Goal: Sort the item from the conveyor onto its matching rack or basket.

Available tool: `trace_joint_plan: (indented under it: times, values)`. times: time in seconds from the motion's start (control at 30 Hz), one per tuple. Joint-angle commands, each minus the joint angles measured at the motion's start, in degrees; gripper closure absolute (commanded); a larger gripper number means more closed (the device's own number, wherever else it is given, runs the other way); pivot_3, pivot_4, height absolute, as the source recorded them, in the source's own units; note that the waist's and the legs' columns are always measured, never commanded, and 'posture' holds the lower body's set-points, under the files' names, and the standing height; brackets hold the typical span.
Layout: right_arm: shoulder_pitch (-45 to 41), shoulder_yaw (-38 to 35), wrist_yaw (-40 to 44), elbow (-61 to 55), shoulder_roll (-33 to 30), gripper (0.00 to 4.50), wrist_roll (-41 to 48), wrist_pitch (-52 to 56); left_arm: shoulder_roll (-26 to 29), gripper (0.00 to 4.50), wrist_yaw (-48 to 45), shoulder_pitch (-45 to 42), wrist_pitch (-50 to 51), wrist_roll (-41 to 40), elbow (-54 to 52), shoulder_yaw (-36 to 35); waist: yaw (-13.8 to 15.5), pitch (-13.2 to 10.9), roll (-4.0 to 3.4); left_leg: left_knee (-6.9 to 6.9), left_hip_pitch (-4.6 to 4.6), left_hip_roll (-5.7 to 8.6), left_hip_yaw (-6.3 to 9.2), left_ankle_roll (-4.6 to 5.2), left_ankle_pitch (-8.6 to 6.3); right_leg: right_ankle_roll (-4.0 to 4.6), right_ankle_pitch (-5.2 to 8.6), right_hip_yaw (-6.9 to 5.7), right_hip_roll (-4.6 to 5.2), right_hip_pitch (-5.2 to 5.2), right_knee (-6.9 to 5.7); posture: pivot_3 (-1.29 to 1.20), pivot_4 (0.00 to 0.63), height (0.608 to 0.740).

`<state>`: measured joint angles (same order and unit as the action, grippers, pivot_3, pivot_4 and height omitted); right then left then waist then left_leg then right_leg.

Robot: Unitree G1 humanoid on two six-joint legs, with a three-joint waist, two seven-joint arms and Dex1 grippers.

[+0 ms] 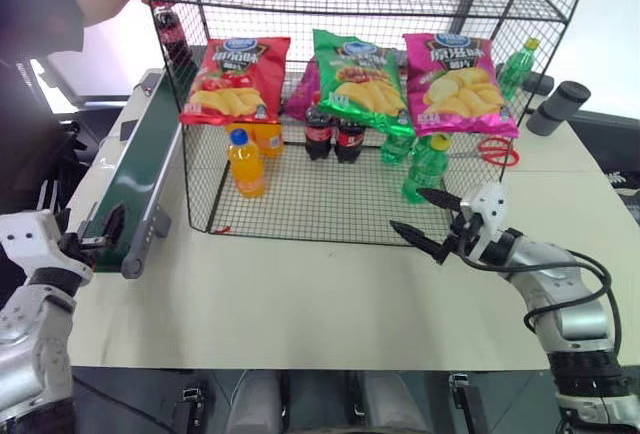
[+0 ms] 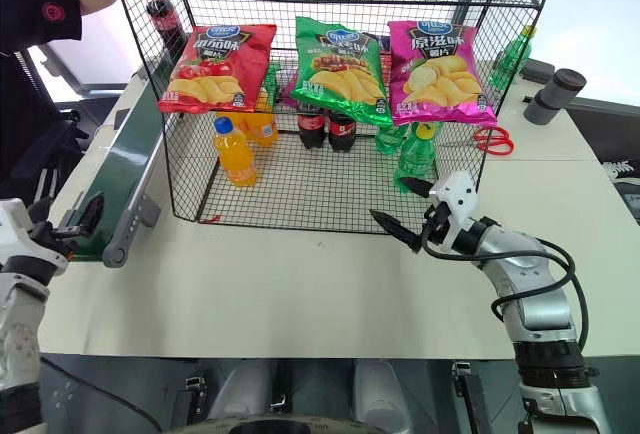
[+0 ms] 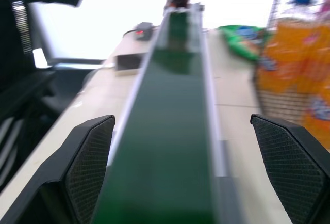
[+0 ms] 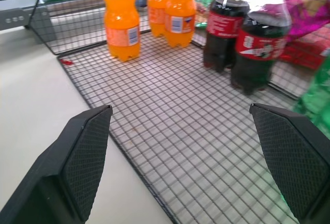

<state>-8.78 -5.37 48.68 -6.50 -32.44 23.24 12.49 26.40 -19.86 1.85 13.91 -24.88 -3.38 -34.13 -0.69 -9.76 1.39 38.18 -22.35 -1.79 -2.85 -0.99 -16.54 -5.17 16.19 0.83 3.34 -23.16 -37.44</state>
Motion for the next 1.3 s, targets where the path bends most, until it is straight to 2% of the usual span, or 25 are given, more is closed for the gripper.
trace_joint_plan:
  times: [0.03, 0.37, 0.63, 1.3]
  values:
    - [0.2, 0.4, -1.1, -4.0, 1.1, 0.06, 0.5, 0.0, -0.7, 0.00, 0.6, -3.1, -4.6, 2.0, 2.5, 1.7, 0.1, 0.0, 0.00, 0.00, 0.00, 0.01, 0.00, 0.00, 0.00, 0.00, 0.00, -0.01, 0.02, 0.00, 0.00, 0.00, 0.150, 0.740]
    - [3.4, 4.3, -3.4, -11.4, 3.5, 0.06, -0.2, 0.9, -1.5, 0.00, 3.8, -9.4, -9.4, 5.3, 11.8, 4.1, -0.1, 0.0, 0.02, -0.02, 0.00, -0.02, 0.02, 0.00, 0.00, -0.01, 0.00, -0.03, 0.05, -0.02, -0.03, 0.00, 0.150, 0.740]
    - [2.3, 5.1, -4.9, -11.9, 4.1, 0.06, -0.4, 1.4, -0.7, 0.00, 3.7, -10.8, -12.8, 7.1, 16.3, 5.1, 0.0, 0.0, 0.03, -0.01, -0.01, 0.01, 0.01, 0.00, 0.00, -0.01, -0.01, -0.04, 0.11, -0.02, -0.03, 0.00, 0.150, 0.740]
    - [1.3, 7.1, -4.0, -8.6, 6.1, 0.06, -1.9, -1.7, -1.4, 0.00, 4.0, -10.7, -14.3, 5.0, 17.0, 4.6, -0.1, 0.0, 0.03, -0.02, -0.01, 0.00, 0.03, 0.00, 0.00, -0.01, -0.01, -0.06, 0.13, -0.03, -0.03, 0.00, 0.150, 0.740]
